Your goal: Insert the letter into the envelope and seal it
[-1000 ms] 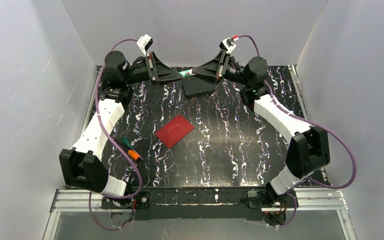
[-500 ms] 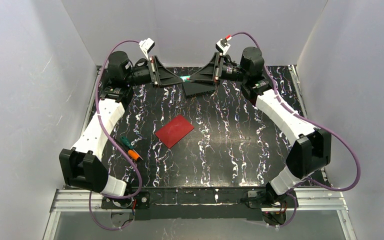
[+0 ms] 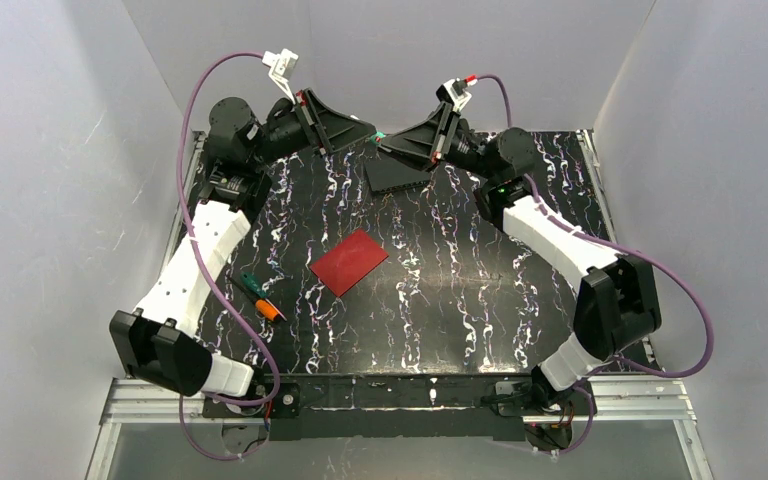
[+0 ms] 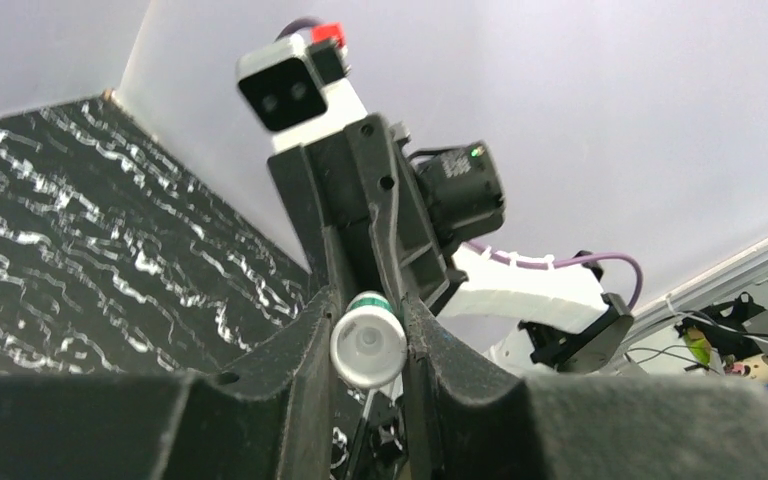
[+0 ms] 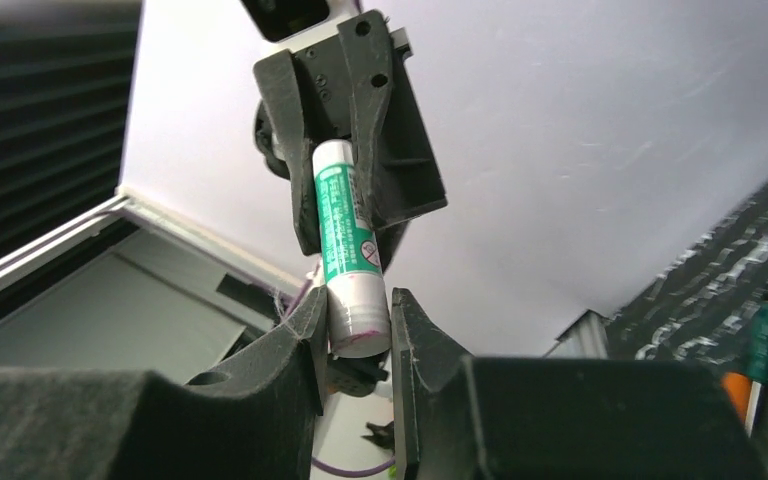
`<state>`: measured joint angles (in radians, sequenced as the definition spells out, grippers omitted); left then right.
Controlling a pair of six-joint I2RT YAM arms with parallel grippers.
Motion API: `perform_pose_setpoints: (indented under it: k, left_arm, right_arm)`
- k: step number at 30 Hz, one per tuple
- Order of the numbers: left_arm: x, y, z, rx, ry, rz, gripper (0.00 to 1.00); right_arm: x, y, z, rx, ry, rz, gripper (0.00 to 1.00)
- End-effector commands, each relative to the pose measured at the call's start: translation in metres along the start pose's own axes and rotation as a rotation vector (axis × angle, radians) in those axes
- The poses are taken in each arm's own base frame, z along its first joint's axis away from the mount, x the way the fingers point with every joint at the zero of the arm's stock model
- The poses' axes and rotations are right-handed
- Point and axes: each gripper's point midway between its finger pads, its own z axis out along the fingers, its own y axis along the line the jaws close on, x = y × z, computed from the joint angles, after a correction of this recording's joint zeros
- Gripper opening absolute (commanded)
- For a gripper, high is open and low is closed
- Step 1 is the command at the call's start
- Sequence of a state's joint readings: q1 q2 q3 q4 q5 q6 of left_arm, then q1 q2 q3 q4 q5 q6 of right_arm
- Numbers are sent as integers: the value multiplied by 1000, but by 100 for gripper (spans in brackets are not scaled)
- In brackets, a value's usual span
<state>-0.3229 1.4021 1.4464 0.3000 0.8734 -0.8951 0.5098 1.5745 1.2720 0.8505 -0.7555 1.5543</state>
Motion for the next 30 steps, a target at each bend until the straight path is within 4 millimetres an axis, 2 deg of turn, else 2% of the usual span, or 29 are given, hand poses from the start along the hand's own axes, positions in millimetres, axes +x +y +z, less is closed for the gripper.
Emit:
perform_pose_setpoints:
  k: [1,7,13,14,15,19,21,25,28,30]
  left_arm:
    - [59,-55,19,206,165,-54,0]
    - [66,-52,11,166,136,-140,0]
    - [52,-46,10,95,45,-264,0]
    - [49,-44,11,81,27,-294,0]
    - [46,-42,12,68,8,-327,0]
    - [34,-34,13,33,-46,-438,0]
    - [29,-26,11,8,-78,-498,0]
    - [23,-12,7,-28,-120,-571,0]
    - [22,-8,6,-38,-131,-612,0]
    - [21,-5,6,-44,-138,-635,0]
  right_arm:
    - [37,28,27,-182,53,45,1]
    - [14,40,17,-203,-50,-38,1]
    - [4,21,12,-87,-104,-95,1]
    - [2,18,11,-62,-118,-102,3]
    - [0,14,11,-35,-135,-104,9]
    - [-10,1,8,70,-191,-77,10]
    - [-12,-6,5,118,-212,-52,17]
    - [-13,-34,-4,247,-251,18,38]
    - [-11,-46,-8,286,-262,62,60]
    - [-10,-51,-10,298,-267,82,72]
